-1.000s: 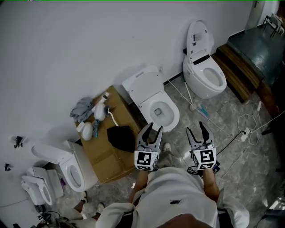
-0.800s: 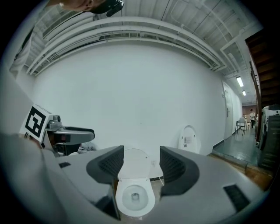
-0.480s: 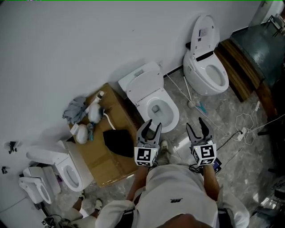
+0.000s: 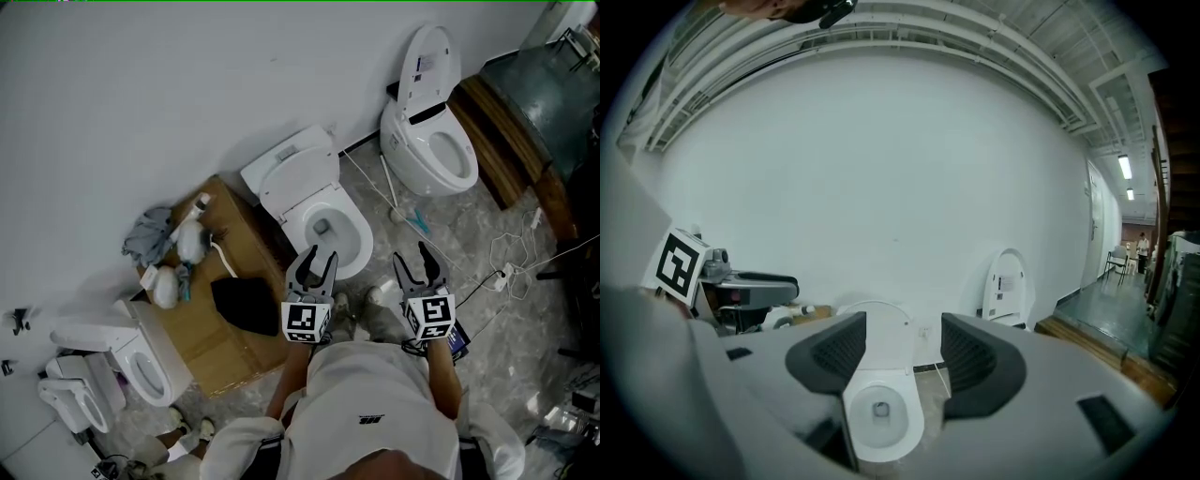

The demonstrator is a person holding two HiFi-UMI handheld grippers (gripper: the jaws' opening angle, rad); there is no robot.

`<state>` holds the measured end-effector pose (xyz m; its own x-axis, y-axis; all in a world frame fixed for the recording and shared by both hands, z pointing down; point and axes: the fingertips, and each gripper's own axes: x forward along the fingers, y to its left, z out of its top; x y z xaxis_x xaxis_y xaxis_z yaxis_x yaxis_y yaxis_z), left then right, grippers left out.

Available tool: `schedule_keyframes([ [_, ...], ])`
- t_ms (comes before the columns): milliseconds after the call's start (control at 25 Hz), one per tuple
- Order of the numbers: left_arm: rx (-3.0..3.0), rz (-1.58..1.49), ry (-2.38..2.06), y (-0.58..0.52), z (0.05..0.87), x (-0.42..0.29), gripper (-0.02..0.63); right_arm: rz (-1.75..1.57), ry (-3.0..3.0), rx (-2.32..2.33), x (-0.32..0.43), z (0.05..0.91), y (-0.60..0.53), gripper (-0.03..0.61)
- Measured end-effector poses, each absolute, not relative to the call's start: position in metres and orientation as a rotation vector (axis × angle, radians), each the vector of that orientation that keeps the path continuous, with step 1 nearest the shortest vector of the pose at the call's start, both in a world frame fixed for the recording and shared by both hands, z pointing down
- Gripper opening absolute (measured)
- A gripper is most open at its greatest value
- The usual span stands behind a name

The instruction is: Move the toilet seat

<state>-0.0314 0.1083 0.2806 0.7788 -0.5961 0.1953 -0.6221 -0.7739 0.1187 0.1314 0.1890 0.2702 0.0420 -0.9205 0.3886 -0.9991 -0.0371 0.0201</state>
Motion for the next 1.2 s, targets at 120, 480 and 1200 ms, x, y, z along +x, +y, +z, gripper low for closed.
schedule_keyframes([
  [120, 2.779, 0.223, -0.979, 0.105, 0.286, -0.029, 0.184, 0.411, -1.954, 2.013, 0.138, 0.279, 0.182, 0.269],
  [480, 2.654, 0.278, -1.129, 0.079, 0.325, -0.029, 0.184, 0.502, -2.014, 1.83, 0.151, 0.335, 0.14, 0.268],
  [1200, 2.251, 0.413, -1.418, 0.075, 0.472, -0.04, 0.186, 0.777, -2.037, 1.473, 0.184, 0.497, 0.097, 0.268],
])
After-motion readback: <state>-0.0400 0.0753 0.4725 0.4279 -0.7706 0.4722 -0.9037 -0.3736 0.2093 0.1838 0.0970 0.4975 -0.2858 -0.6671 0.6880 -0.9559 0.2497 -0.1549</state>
